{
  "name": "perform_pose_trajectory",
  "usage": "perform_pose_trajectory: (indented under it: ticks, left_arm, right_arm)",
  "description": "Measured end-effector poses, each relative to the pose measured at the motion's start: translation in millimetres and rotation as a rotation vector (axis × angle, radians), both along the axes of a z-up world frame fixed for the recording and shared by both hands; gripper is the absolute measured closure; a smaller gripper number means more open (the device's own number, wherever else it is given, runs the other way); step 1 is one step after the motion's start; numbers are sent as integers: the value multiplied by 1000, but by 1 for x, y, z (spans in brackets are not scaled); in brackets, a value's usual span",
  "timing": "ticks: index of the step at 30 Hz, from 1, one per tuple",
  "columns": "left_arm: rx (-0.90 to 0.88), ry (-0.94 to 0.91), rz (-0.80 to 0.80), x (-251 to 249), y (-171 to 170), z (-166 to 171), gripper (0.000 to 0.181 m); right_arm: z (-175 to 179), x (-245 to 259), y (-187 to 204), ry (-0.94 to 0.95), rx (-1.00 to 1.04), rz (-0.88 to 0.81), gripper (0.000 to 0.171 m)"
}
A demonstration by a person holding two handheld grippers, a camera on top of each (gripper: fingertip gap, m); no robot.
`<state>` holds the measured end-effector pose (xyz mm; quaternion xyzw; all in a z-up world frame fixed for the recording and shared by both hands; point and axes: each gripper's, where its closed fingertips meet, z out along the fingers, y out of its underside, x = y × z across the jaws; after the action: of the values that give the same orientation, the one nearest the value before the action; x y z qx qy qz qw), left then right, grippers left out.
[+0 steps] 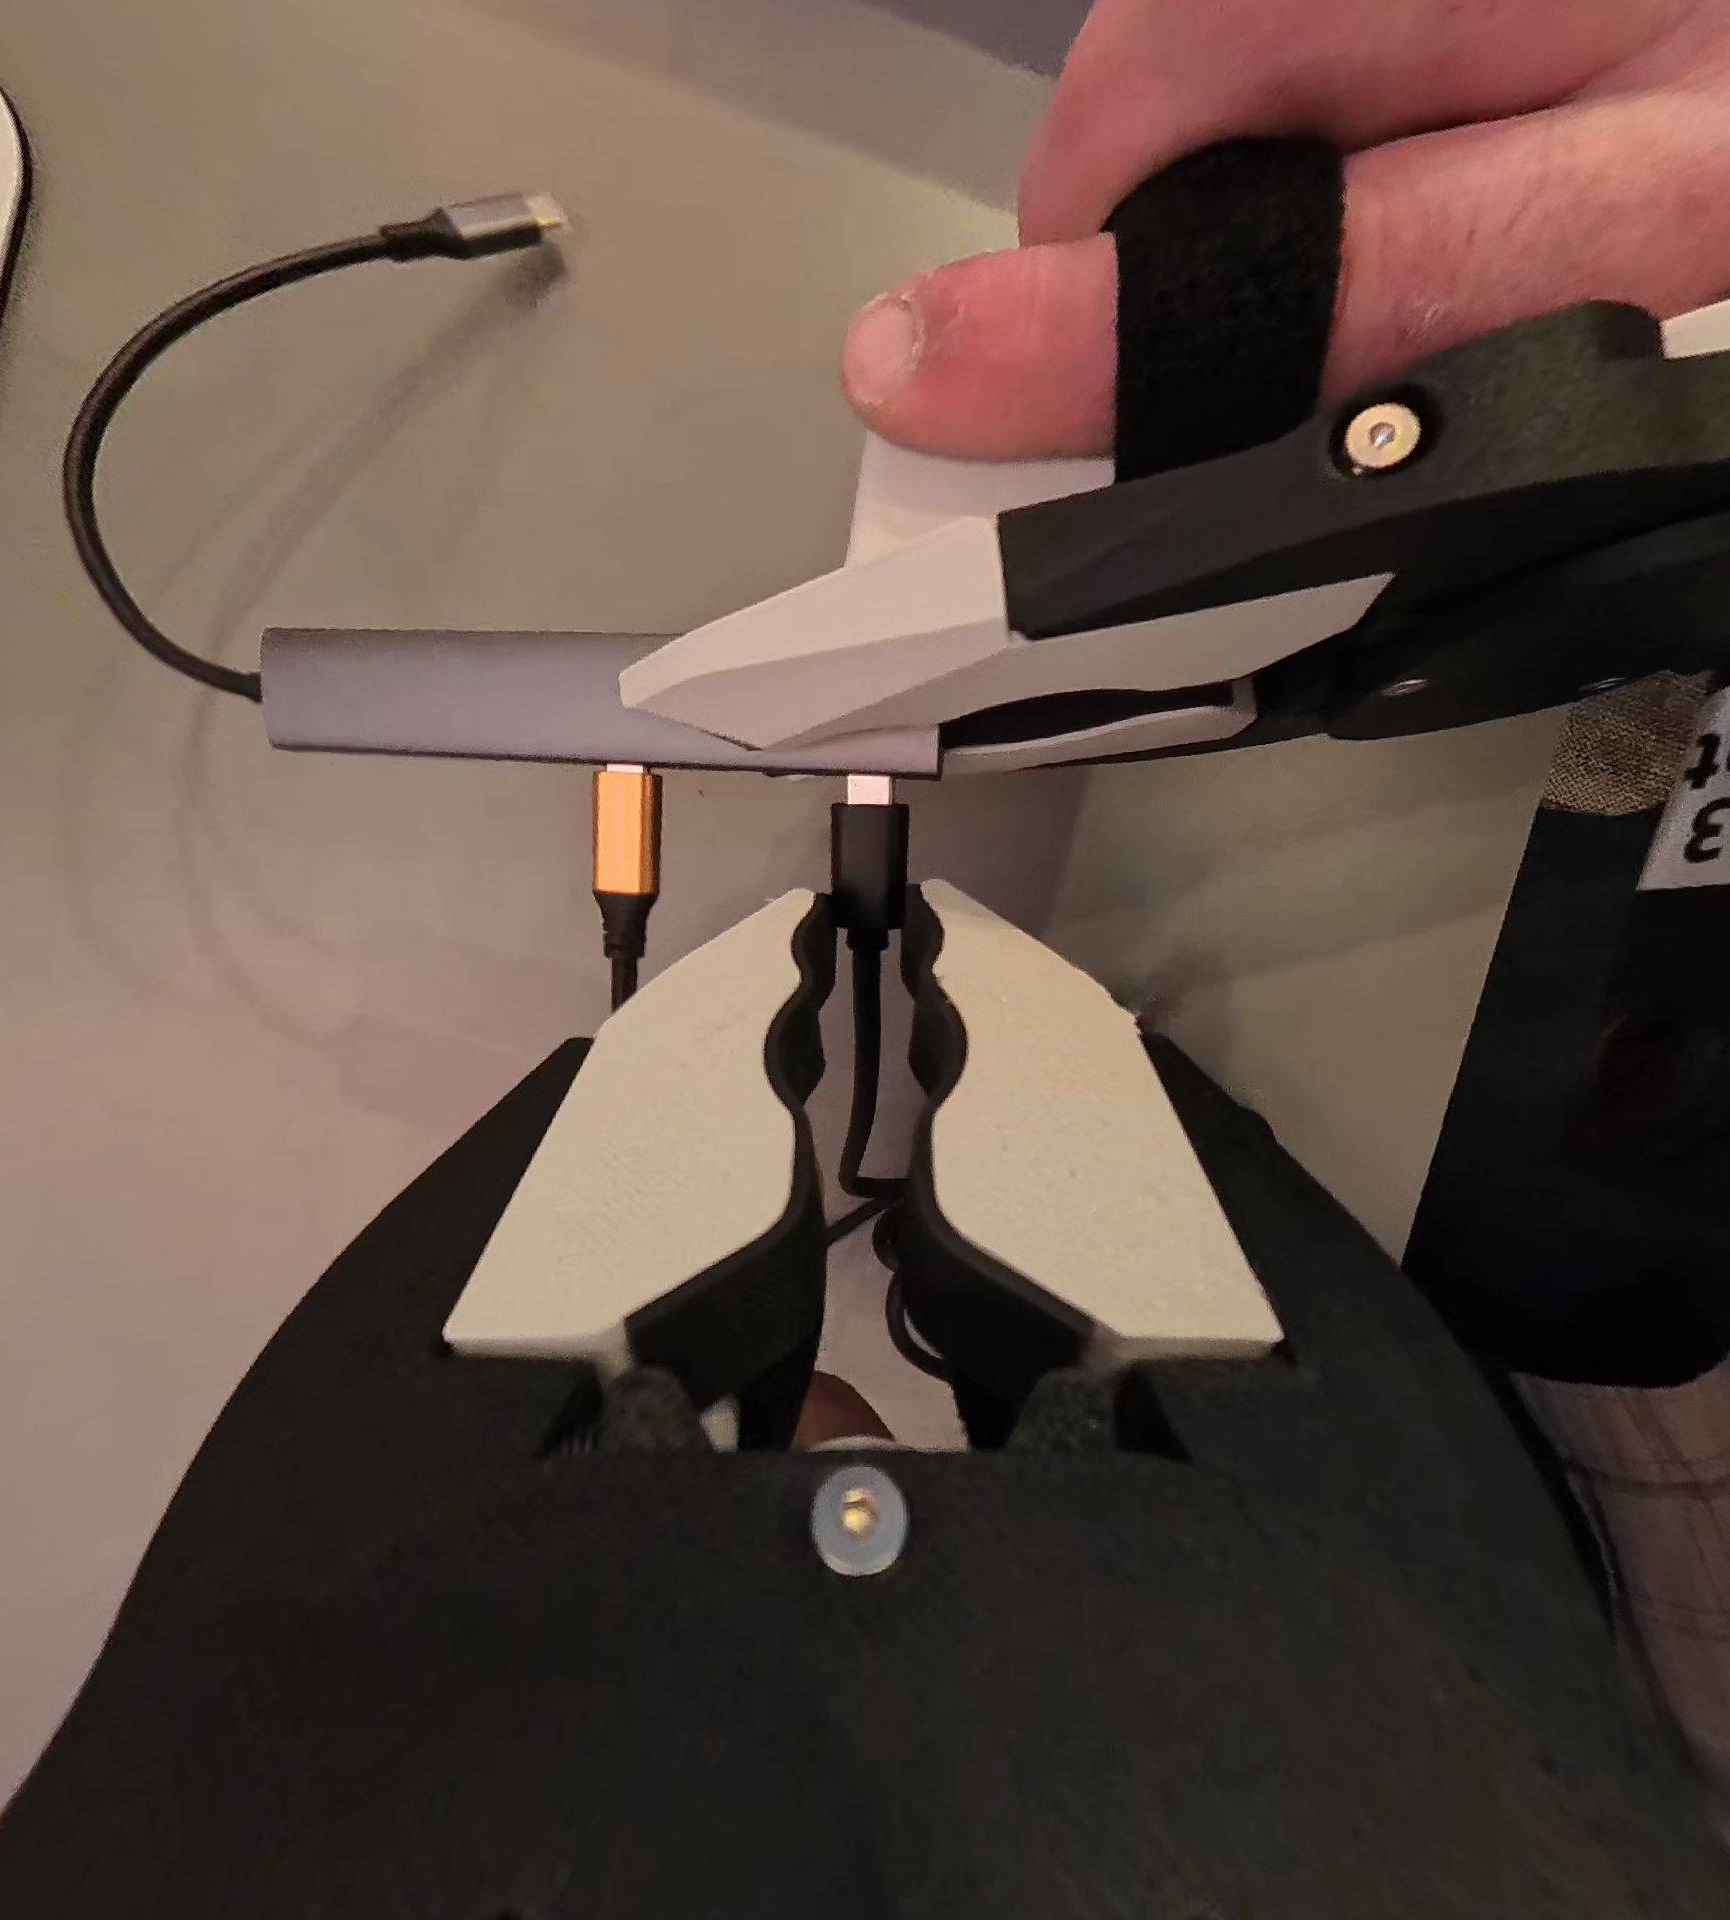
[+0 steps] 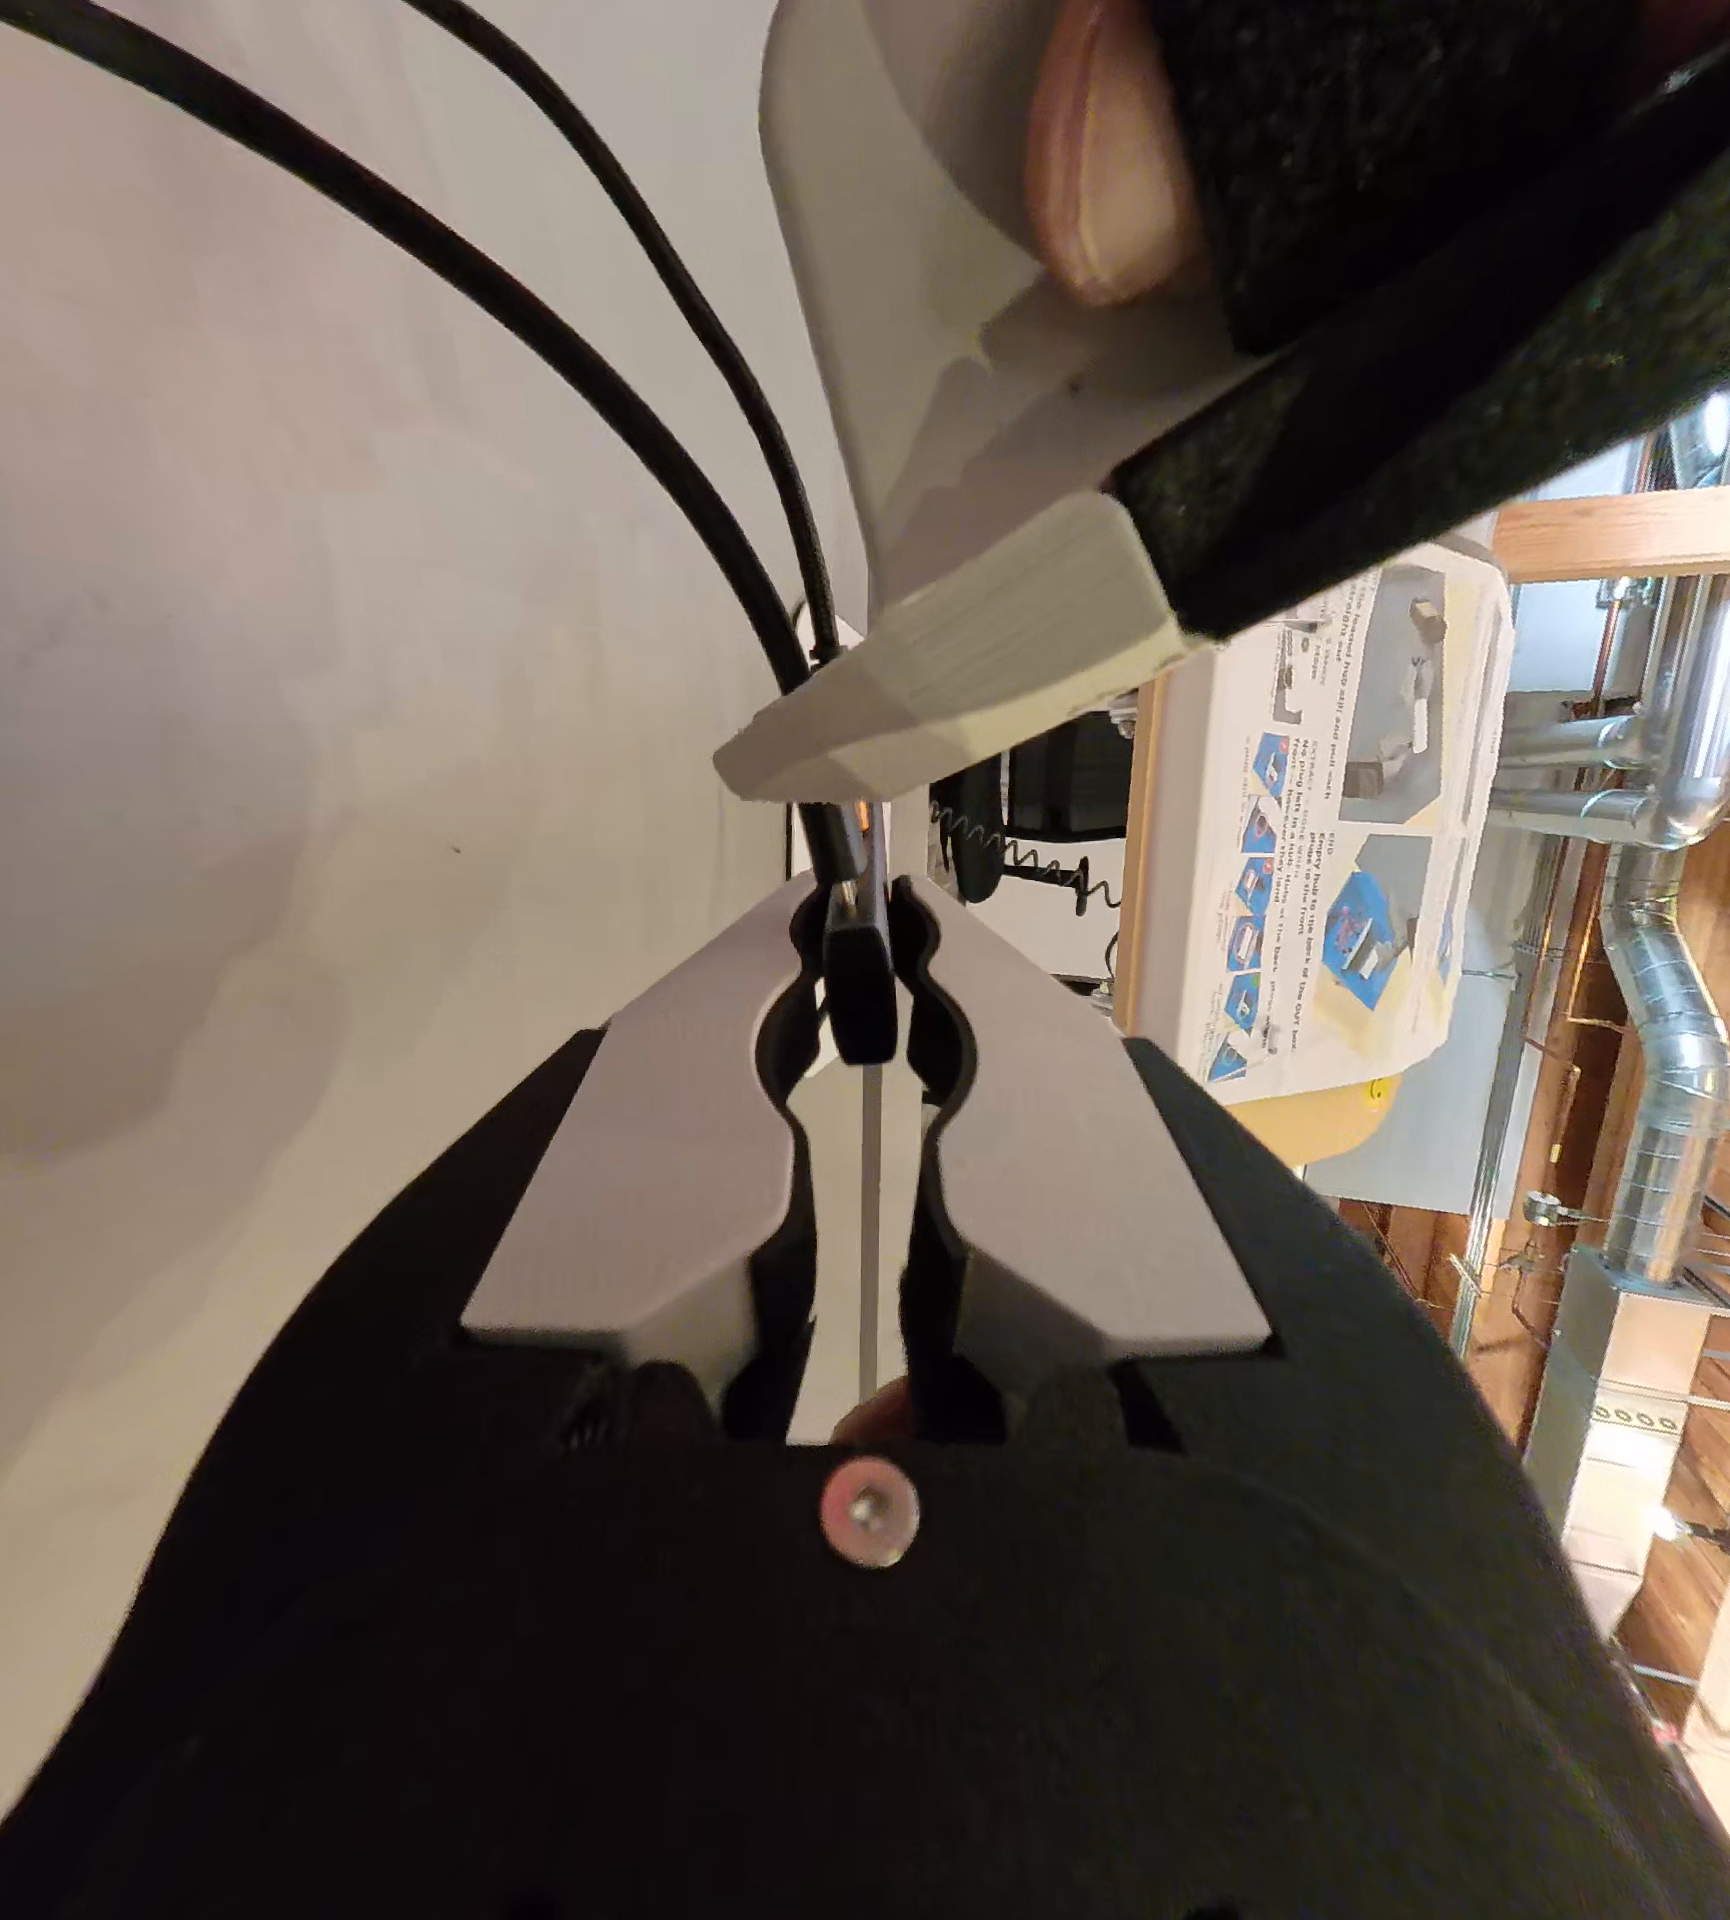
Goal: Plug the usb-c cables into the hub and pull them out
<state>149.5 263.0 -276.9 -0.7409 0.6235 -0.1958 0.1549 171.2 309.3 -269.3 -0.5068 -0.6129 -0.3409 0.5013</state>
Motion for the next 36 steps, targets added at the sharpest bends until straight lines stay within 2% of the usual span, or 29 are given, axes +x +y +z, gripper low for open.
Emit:
perform_pose_trajectory:
  ticks: [14,20,29,36]
  left_arm:
    - [-6,-20,7,2,3,3,170]
    - [1,-41,3,5,4,5,170]
    - [149,-293,-2,13,6,27,170]
    - [192,-492,74,16,7,43,170]
  right_arm:
    - [14,3,-14,-10,99,8,160]
    - [8,9,-15,-14,58,-12,164]
    - [22,12,-16,229,-12,-64,165]
    - [31,10,-16,350,-8,-97,165]
